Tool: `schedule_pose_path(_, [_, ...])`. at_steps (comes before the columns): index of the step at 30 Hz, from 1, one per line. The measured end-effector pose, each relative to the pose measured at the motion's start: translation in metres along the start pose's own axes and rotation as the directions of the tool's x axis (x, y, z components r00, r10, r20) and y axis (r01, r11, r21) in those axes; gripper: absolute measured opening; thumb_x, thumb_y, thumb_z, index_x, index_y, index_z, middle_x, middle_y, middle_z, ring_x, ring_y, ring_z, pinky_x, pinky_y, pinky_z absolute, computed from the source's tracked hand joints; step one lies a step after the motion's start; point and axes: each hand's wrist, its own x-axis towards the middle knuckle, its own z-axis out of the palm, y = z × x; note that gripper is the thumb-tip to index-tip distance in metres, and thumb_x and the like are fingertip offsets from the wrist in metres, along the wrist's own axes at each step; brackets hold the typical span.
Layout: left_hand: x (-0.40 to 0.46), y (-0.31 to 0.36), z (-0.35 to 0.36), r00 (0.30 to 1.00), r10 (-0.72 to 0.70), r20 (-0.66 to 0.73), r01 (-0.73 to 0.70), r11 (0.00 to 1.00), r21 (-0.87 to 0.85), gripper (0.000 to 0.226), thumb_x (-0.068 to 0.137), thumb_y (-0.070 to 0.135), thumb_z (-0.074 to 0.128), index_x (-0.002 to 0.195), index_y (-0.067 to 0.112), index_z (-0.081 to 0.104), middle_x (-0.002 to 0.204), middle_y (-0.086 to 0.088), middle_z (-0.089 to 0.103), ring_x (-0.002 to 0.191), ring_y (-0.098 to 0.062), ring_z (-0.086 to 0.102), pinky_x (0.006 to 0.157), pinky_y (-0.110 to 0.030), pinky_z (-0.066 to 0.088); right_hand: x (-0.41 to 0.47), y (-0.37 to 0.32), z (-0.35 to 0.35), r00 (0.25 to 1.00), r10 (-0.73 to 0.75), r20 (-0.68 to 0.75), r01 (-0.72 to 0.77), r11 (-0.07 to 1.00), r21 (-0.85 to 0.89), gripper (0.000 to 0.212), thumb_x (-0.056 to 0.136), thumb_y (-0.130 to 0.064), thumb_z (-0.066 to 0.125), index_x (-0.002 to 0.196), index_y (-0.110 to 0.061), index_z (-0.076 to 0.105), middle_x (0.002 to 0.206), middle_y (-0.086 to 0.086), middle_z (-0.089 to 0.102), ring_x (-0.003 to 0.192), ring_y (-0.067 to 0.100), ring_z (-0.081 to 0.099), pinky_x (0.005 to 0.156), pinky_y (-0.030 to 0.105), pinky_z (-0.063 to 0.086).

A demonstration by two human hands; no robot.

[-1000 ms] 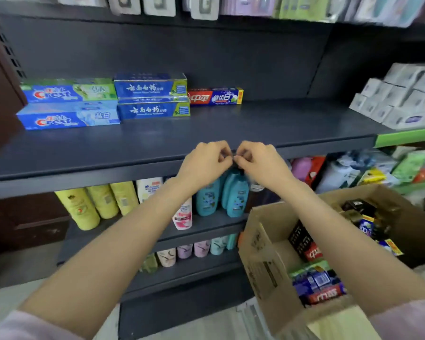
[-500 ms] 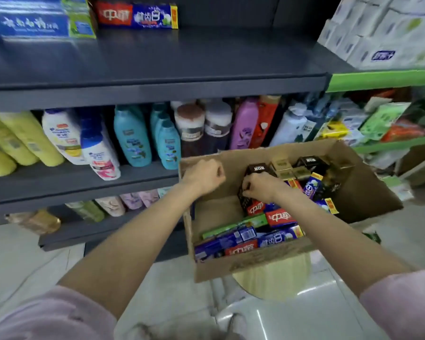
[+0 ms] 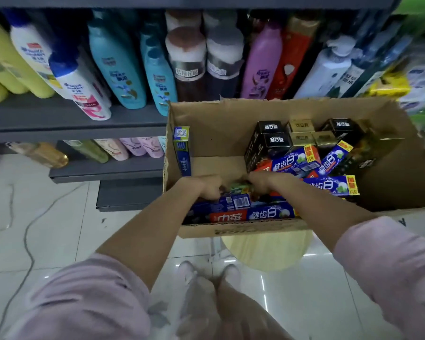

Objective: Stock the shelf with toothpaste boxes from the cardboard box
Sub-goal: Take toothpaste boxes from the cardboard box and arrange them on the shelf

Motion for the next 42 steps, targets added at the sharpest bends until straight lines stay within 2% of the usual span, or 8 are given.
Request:
schedule_pose_path(4, [0.003,-0.001,0.009,0.998,-0.013,-0.069,0.009,0.999,-0.05,0.061,0.078,0.031,0.074,0.133,0.024,0.05,0.131,-0.005,0.047,0.118,-0.025,0.049,0.098,-0.039,0.044,0.004,0.0,0.001,1.0,-0.013,-0.006,0.013,1.0,0.007,0.055,0.08,-0.008,0.069,0.132,-0.012,0.05,0.125,0.008,0.059,0.111,0.027,0.057,0.082,0.029,0.045])
schedule_pose_path(10, [0.011,0.002,0.02,0.99,-0.027,-0.138,0.031,0.999,0.027,0.056,0.077,0.026,0.075,0.126,0.017,0.049,0.13,-0.006,0.048,0.115,-0.025,0.049,0.088,-0.033,0.042,-0.008,0.009,-0.017,0.998,0.045,-0.049,-0.034,0.979,0.2,0.047,0.073,-0.017,0.077,0.115,-0.006,0.057,0.103,0.006,0.059,0.089,0.02,0.059,0.066,0.028,0.05])
schedule_pose_path(15, [0.0,-0.007,0.01,0.948,-0.035,-0.316,-0.066,0.951,-0.301,0.049,0.078,0.02,0.075,0.115,0.01,0.043,0.12,-0.01,0.058,0.112,-0.027,0.054,0.093,-0.037,0.042,-0.02,0.017,-0.021,0.983,0.04,-0.177,0.075,0.798,0.598,0.034,0.076,-0.002,0.068,0.105,-0.007,0.051,0.097,0.012,0.059,0.084,0.021,0.058,0.065,0.031,0.049])
schedule_pose_path(24, [-0.047,0.024,-0.038,0.798,-0.126,-0.59,-0.491,0.432,-0.756,0.045,0.092,0.036,0.055,0.133,0.025,0.043,0.125,0.001,0.06,0.112,-0.015,0.056,0.084,-0.035,0.046,-0.066,0.016,-0.035,0.912,-0.008,-0.41,0.387,0.35,0.853,0.036,0.069,-0.016,0.064,0.105,-0.019,0.056,0.087,0.004,0.063,0.072,0.018,0.059,0.063,0.028,0.048])
schedule_pose_path(29, [-0.072,0.053,-0.063,0.736,-0.159,-0.658,-0.612,0.257,-0.747,0.039,0.099,0.039,0.038,0.129,0.015,0.049,0.121,-0.007,0.062,0.107,-0.021,0.061,0.098,-0.04,0.047,-0.095,0.001,-0.059,0.802,0.029,-0.597,0.585,0.168,0.793,0.027,0.093,-0.041,0.051,0.102,-0.017,0.057,0.071,-0.001,0.067,0.057,0.013,0.064,0.055,0.025,0.053])
schedule_pose_path(34, [-0.11,0.063,-0.086,0.703,-0.189,-0.685,-0.671,0.141,-0.728,0.048,0.097,0.048,0.037,0.125,0.011,0.05,0.089,-0.003,0.07,0.069,-0.013,0.068,0.062,-0.025,0.056,-0.121,-0.025,-0.087,0.691,-0.087,-0.718,0.713,0.247,0.656,0.018,0.089,-0.018,0.06,0.107,-0.022,0.06,0.103,0.0,0.07,0.089,0.015,0.068,0.074,0.026,0.053])
schedule_pose_path(38, [-0.144,0.058,-0.104,0.601,-0.22,-0.768,-0.713,0.287,-0.64,0.043,0.087,0.037,0.062,0.119,0.014,0.044,0.097,-0.003,0.069,0.074,-0.015,0.069,0.07,-0.032,0.056,-0.143,-0.063,-0.114,0.598,-0.194,-0.777,0.789,0.314,0.529,0.048,0.087,-0.008,0.062,0.123,-0.03,0.041,0.107,-0.012,0.062,0.094,0.01,0.066,0.073,0.023,0.055])
schedule_pose_path(42, [-0.184,0.037,-0.129,0.453,-0.249,-0.856,-0.804,0.3,-0.513,0.03,0.084,0.028,0.068,0.104,0.018,0.048,0.096,-0.006,0.068,0.071,-0.016,0.068,0.069,-0.033,0.056,-0.155,-0.109,-0.149,0.483,-0.243,-0.841,0.866,0.27,0.42,0.036,0.089,-0.016,0.061,0.119,-0.024,0.043,0.114,-0.001,0.063,0.095,0.012,0.066,0.077,0.028,0.057])
